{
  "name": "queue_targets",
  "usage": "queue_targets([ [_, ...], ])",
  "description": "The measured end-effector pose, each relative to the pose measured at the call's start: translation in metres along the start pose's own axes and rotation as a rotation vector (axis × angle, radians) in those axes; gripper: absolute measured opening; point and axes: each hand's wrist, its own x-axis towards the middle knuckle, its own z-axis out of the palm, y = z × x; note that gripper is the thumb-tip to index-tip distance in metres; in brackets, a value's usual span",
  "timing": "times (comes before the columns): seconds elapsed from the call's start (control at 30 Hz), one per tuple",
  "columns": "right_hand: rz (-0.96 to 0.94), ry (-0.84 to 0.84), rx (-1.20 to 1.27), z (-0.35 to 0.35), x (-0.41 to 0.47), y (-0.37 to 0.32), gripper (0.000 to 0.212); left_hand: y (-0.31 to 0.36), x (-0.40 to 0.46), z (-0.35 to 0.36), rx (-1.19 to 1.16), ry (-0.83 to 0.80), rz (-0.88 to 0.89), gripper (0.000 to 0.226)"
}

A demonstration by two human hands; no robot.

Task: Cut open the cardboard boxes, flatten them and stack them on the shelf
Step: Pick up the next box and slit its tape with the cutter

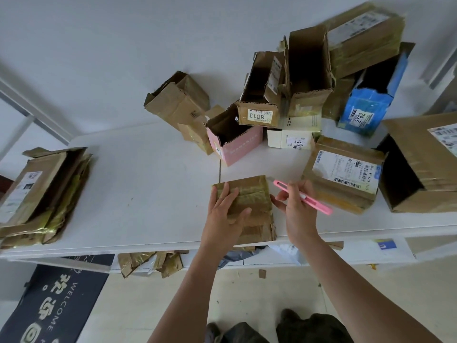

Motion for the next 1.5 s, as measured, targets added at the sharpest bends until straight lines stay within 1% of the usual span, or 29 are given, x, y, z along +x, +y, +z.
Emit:
queue_targets([
  [0.37, 0.053, -0.122, -0.131, -0.016, 0.006, -0.001, 0.020, 0.003, 0.001, 0.005, 0.019, 0.013, -0.023, 0.059],
  [0.57, 0.057, -0.204, -0.116, -0.043, -0.012, 0.006, 0.022, 0.006, 0.002, 0.004, 0.024, 0.005, -0.041, 0.060],
  [0.67, 0.036, -0.260, -0.160, -0.056, -0.018, 0.006, 0.026, 0.006, 0.002, 0.004, 0.032, 0.003, -0.042, 0.061],
  [0.73, 0.027, -0.287, -0.192, -0.060, -0.016, 0.001, 0.034, 0.006, 0.002, 0.003, 0.031, 0.006, -0.035, 0.061],
  [0.77, 0.025, -0.280, -0.191, -0.061, -0.013, -0.002, 0.033, 0.006, 0.002, 0.003, 0.026, 0.007, -0.030, 0.061],
  [0.87, 0.019, -0.227, -0.136, -0.052, 0.002, -0.009, 0.022, 0.004, 0.002, 0.003, 0.017, 0.007, -0.024, 0.061],
  [1.1, 0.040, -0.199, -0.177, -0.021, 0.008, -0.006, 0.018, 0.003, 0.002, 0.003, 0.026, 0.019, -0.024, 0.062],
  [1.23, 0.063, -0.204, -0.164, -0.033, 0.001, 0.001, 0.021, 0.003, 0.002, 0.004, 0.032, 0.035, -0.016, 0.062],
  [1.33, 0.072, -0.252, -0.171, -0.049, -0.007, 0.005, 0.023, 0.002, 0.002, 0.005, 0.026, 0.039, -0.018, 0.061],
  [1.43, 0.079, -0.306, -0.211, -0.064, -0.010, 0.001, 0.034, 0.004, 0.002, 0.004, 0.014, 0.033, -0.019, 0.061],
  [1.5, 0.090, -0.278, -0.185, -0.066, -0.003, -0.005, 0.032, 0.005, 0.003, 0.004, 0.009, 0.035, -0.020, 0.061],
])
